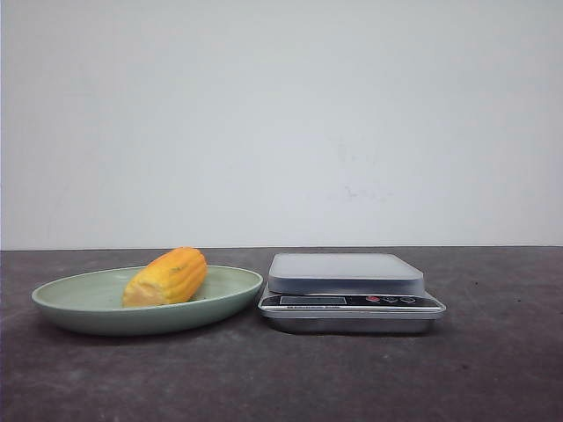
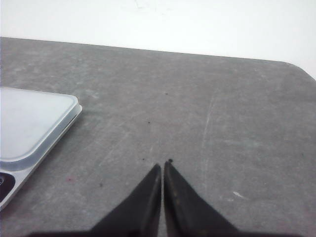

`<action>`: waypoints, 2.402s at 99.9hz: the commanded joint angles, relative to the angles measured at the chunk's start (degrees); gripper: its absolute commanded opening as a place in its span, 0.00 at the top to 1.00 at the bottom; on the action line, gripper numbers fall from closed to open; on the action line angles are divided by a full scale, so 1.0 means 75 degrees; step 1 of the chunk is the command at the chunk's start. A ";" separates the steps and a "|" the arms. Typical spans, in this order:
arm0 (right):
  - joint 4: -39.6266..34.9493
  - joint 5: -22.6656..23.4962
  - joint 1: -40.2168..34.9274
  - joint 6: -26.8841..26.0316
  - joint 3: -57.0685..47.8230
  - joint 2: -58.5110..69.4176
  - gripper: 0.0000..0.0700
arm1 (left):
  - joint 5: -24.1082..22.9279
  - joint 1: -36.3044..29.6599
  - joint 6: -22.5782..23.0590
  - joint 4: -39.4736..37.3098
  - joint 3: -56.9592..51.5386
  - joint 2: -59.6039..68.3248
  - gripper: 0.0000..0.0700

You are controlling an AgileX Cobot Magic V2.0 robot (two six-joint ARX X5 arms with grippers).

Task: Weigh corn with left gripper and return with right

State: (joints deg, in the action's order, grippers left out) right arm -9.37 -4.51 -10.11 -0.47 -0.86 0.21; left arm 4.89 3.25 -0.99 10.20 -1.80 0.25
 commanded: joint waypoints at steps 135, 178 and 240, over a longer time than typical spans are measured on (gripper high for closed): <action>0.0047 0.0003 -0.0015 -0.0079 0.0012 0.0000 0.99 | 0.0009 0.0020 0.0067 0.0047 0.0134 -0.0009 0.99; 0.1466 0.0096 -0.0023 -0.1055 0.0009 0.0000 0.99 | 0.0242 0.0020 -0.1655 0.0073 0.0105 -0.0009 0.99; -0.2658 0.1419 -0.0029 -0.1498 -0.6601 0.2961 0.99 | 0.1979 -0.0009 -0.2133 0.2433 -0.6219 0.3654 0.99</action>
State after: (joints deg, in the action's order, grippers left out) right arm -25.89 6.04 -10.13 -15.94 -42.92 18.79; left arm 19.81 3.20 -19.27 28.60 -42.41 22.98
